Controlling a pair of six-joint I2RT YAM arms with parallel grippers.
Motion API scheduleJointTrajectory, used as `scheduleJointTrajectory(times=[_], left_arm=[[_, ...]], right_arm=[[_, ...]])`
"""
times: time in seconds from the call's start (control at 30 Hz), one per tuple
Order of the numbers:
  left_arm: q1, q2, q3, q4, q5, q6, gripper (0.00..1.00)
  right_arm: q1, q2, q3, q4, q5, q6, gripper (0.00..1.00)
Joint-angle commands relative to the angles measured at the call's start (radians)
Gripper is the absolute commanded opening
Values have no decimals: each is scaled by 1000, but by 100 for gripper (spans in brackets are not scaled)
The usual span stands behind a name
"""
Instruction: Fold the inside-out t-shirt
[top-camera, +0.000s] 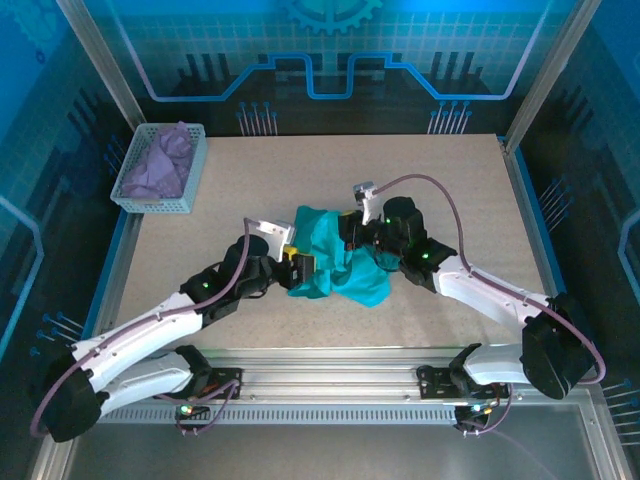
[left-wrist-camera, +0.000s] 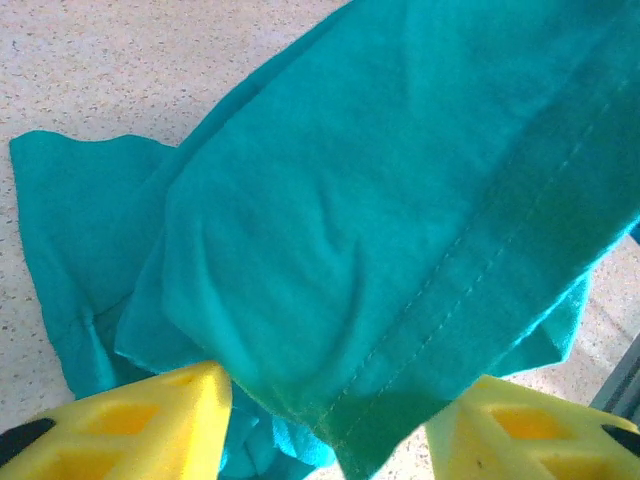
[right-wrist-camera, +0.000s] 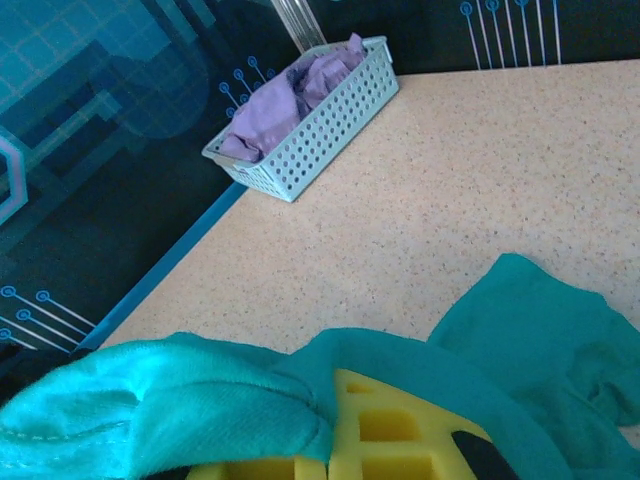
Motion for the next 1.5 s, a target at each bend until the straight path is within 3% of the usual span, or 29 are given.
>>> scheduleJointTrajectory(times=[0.0, 0.1, 0.23, 0.33, 0.47, 0.63, 0.77, 0.97, 1.23, 1.47], left_arm=[[-2, -24, 4, 38, 34, 11, 60], [26, -92, -37, 40, 170, -2, 70], [115, -191, -108, 70, 253, -23, 68], [115, -227, -168, 156, 204, 182, 63], [106, -227, -270, 416, 116, 527, 67], [98, -73, -312, 715, 75, 955, 72], [90, 45, -298, 883, 128, 1136, 73], [11, 104, -252, 857, 161, 1398, 72], [10, 141, -216, 752, 164, 1539, 68], [28, 116, -216, 661, 164, 1562, 71]], right_arm=[[-15, -36, 31, -34, 24, -10, 0], [-50, -50, 32, -41, -3, -16, 0], [-84, -50, 49, -79, -61, -15, 0], [-104, -32, 132, -179, -117, -9, 0], [-141, -13, 202, -315, -186, -16, 0], [-183, 27, 260, -394, -295, -18, 0], [-184, 52, 277, -390, -337, -16, 0], [-184, 91, 287, -365, -370, -6, 0], [-183, 115, 298, -348, -383, 6, 0], [-184, 111, 298, -357, -372, 4, 0]])
